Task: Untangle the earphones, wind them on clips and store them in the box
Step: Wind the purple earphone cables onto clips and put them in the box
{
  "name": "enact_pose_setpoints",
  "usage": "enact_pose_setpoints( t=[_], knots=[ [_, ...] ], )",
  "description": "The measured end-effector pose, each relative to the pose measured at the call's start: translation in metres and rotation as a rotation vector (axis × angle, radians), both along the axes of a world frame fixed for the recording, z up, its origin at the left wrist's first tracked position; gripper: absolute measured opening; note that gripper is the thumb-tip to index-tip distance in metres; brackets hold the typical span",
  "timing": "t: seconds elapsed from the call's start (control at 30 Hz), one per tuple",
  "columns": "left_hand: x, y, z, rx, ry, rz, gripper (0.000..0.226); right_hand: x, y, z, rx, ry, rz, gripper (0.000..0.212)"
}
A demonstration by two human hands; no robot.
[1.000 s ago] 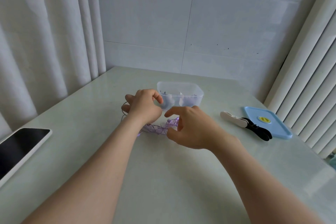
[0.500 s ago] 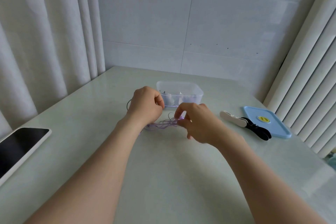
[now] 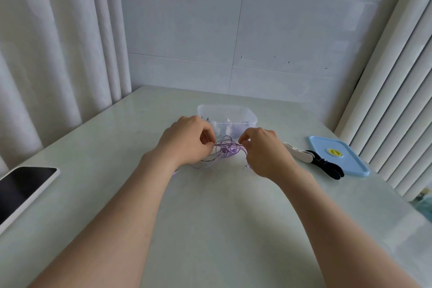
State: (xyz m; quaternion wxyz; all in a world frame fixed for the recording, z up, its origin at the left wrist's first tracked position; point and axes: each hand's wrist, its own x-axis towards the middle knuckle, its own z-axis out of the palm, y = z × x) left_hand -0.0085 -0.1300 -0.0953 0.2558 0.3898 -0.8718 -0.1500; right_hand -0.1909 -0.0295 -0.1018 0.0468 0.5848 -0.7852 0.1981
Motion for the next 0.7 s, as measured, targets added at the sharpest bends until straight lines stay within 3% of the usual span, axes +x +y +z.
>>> enact_pose_setpoints(
  t=[0.17,0.33,0.5,0.7],
  knots=[
    [0.001,-0.001,0.000,-0.046,-0.028,0.009,0.006,0.002,0.000,0.002,-0.027,-0.038,-0.030,0.025],
    [0.000,-0.006,0.002,-0.093,0.161,0.021,0.007,0.004,-0.002,0.005,-0.120,-0.169,-0.060,0.026],
    [-0.003,-0.006,0.004,-0.187,0.288,0.042,0.013,0.011,0.001,0.014,-0.244,-0.311,0.046,0.026],
    [-0.006,-0.008,0.007,-0.215,0.471,-0.079,0.016,0.013,-0.002,0.009,-0.326,-0.165,-0.017,0.021]
  ],
)
